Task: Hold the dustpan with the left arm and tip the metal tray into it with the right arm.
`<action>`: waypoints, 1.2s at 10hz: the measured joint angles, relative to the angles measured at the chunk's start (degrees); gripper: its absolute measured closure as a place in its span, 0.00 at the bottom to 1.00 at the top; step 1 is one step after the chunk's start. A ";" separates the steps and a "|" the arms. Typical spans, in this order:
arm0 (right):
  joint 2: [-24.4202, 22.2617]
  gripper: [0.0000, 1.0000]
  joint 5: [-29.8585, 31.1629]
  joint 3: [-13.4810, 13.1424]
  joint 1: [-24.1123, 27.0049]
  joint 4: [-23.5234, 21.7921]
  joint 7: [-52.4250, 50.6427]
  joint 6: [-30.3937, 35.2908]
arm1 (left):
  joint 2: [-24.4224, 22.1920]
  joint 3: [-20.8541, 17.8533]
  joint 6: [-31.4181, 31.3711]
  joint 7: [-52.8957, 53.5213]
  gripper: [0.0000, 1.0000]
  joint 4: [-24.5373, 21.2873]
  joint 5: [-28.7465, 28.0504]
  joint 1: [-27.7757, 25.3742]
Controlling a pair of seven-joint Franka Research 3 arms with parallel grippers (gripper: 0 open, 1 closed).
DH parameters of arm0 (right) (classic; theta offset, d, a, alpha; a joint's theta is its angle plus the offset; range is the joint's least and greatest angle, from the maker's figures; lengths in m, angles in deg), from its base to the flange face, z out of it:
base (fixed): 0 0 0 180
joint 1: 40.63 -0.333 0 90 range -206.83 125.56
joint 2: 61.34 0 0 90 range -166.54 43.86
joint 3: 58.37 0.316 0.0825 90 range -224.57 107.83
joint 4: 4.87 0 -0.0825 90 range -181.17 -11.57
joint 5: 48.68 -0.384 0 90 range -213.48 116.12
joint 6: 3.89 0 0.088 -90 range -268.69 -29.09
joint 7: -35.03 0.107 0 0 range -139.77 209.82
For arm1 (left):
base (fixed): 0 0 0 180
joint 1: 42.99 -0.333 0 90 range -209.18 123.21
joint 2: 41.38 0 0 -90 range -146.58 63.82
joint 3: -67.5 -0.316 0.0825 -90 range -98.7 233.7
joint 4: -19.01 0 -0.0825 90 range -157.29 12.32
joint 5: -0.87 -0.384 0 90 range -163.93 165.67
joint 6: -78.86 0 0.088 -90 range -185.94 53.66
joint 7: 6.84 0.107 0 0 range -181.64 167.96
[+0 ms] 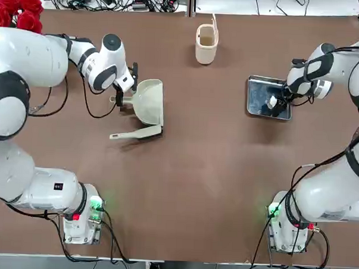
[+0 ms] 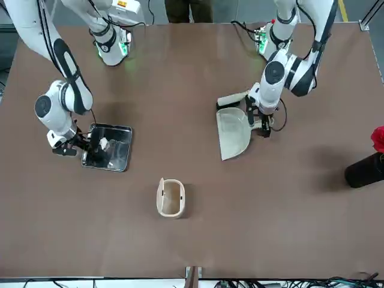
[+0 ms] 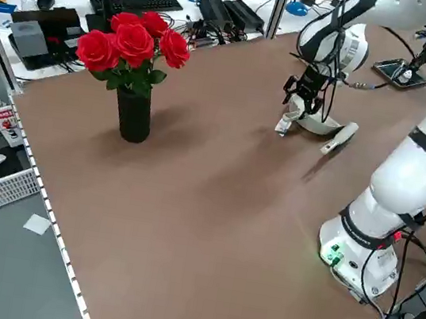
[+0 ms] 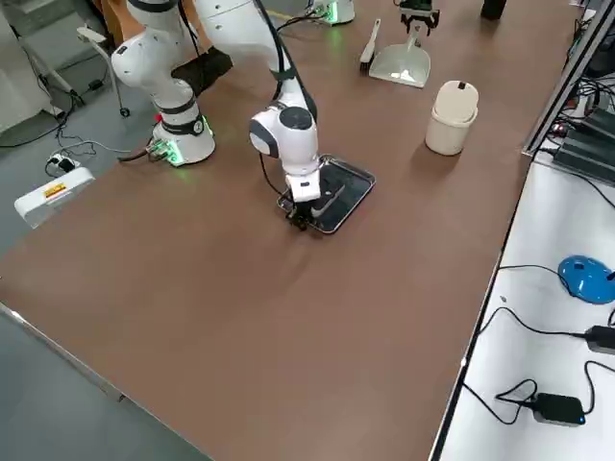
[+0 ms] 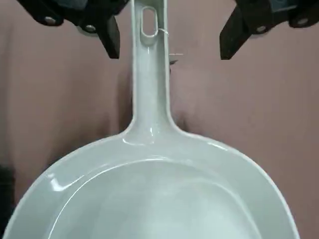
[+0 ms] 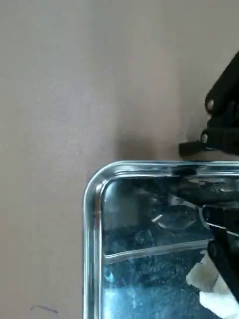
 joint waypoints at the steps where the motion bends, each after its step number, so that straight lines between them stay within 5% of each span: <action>1: 0.03 0.70 -0.08 0.00 0.16 0.13 -0.21 -0.01 | 0.29 0.00 0.00 0.00 0.11 -0.10 -0.02 -0.07; 4: -0.03 0.89 -1.24 0.07 0.35 0.70 -0.47 0.12 | 0.31 0.01 0.00 -0.01 0.15 -0.23 -0.02 -0.08; 9: 0.25 0.89 -3.57 0.90 0.60 3.09 -1.09 4.10 | 0.70 0.06 0.01 -0.03 0.46 -0.52 -0.02 -0.08; 11: 0.35 0.89 -4.54 1.24 0.60 5.38 -1.09 7.57 | 0.74 0.06 0.02 -0.03 0.68 -0.56 -0.03 -0.08; 12: 0.36 0.89 -5.24 1.33 0.60 6.51 -1.31 9.61 | 0.74 0.06 0.02 -0.03 0.68 -0.56 -0.03 -0.08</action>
